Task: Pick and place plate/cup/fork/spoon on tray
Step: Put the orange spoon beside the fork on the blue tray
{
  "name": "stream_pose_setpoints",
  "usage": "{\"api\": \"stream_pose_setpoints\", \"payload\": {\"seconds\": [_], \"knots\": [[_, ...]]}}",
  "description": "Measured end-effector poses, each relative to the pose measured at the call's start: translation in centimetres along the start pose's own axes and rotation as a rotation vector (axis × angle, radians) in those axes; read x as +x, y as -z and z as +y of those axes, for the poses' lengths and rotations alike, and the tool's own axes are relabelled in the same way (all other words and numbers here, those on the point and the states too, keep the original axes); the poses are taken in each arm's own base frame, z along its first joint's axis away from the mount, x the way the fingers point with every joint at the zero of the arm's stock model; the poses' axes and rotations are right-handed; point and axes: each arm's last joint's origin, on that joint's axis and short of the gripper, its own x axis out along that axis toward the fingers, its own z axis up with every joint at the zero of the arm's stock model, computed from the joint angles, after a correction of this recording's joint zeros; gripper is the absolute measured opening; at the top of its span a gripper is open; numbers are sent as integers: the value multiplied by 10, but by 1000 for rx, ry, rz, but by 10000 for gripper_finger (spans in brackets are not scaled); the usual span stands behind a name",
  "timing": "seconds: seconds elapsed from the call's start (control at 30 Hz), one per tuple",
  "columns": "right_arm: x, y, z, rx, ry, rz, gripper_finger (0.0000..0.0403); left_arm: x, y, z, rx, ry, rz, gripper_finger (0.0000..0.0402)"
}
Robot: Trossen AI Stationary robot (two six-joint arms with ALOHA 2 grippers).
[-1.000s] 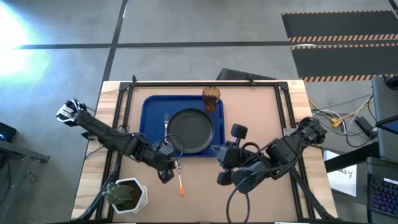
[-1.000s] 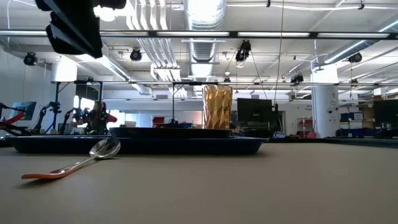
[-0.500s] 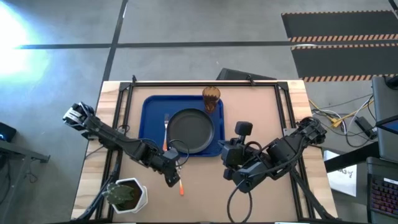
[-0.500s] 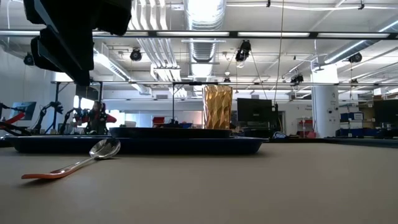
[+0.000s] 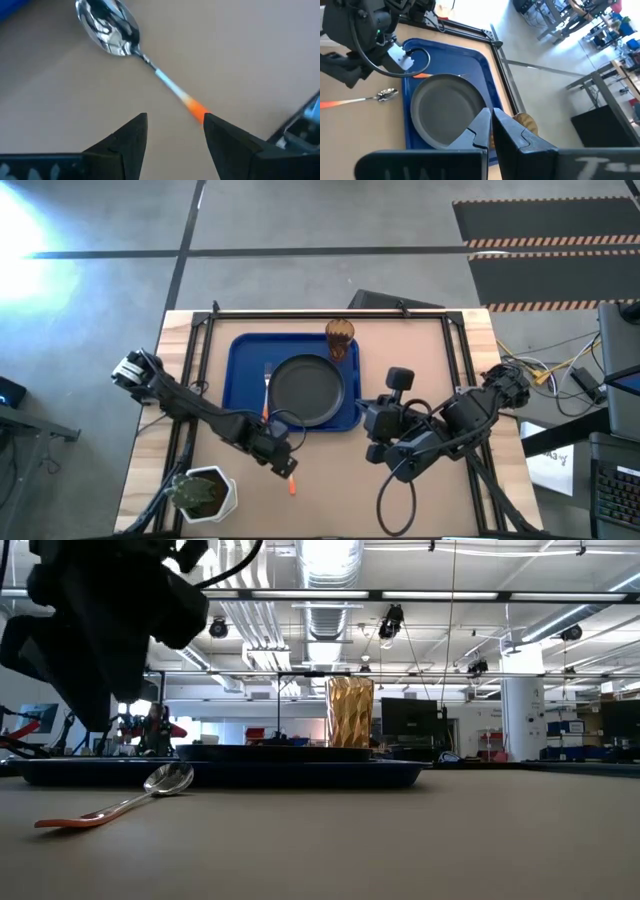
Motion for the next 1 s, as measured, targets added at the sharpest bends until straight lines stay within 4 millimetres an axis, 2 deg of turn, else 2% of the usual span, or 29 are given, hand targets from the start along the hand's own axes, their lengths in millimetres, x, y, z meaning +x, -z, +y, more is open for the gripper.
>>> {"api": "stream_pose_setpoints", "payload": {"seconds": [0.23,0.4,0.73,1.0], "knots": [[0,0,0,-32,0,-1,9,8,-3,-5,-201,38,-64,178],[0,0,0,-55,0,0,9,18,-5,-10,-209,59,-95,178],[0,2,-1,-86,2,12,9,31,-3,-7,-208,6,-38,176],[-1,1,-11,-138,64,0,9,39,-3,-6,-257,-9,-38,134]]}}
